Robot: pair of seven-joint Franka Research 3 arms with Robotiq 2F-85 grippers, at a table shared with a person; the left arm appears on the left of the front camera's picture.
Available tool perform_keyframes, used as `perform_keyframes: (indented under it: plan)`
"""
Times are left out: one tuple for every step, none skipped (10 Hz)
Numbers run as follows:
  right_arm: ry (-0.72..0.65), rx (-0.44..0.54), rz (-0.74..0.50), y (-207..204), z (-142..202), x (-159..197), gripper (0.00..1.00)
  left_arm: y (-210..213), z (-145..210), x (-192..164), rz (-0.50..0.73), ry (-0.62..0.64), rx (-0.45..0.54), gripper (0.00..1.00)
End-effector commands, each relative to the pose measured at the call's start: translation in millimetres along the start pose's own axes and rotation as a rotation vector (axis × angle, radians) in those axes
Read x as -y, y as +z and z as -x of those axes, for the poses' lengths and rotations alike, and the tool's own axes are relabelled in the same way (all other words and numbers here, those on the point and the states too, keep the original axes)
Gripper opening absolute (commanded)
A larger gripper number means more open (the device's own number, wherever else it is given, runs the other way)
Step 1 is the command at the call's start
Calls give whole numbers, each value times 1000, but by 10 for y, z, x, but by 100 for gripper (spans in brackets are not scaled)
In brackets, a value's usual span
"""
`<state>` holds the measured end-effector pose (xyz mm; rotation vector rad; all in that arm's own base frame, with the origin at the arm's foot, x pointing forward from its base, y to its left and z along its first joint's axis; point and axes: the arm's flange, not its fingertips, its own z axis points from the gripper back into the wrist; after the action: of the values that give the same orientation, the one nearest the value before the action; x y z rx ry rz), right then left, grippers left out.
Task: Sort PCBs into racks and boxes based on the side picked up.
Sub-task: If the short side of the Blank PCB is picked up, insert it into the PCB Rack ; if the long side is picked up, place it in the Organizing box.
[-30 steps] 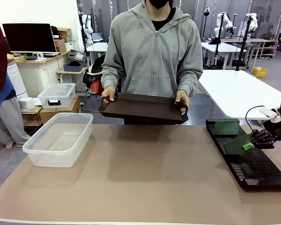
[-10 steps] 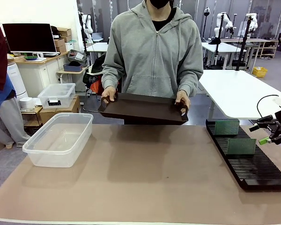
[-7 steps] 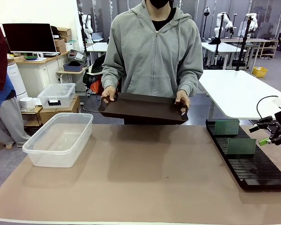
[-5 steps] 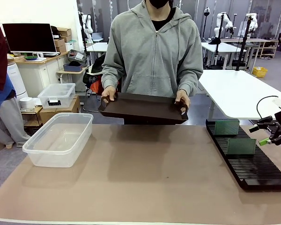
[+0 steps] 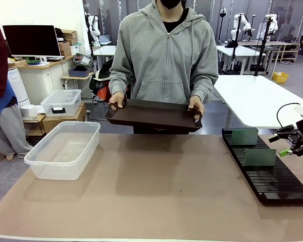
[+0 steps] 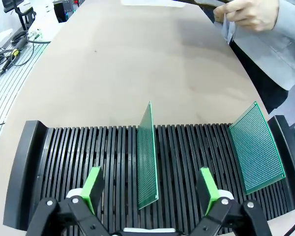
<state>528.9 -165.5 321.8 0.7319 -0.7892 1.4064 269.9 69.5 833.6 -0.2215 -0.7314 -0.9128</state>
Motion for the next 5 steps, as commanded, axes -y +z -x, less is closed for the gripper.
perform_keyframes:
  plan:
    - [-24,-11,0,52,-127,-59,100,-15,6,8,2,6,0,100]
    - [-74,-5,-10,160,-336,-150,100,-15,6,8,2,6,0,100]
    - [-87,-19,3,285,-550,-228,100,-15,6,8,2,6,0,100]
    - [-100,-37,12,378,-760,-311,100,-15,6,8,2,6,0,100]
    - [-160,-63,14,476,-945,-400,100,-15,6,8,2,6,0,100]
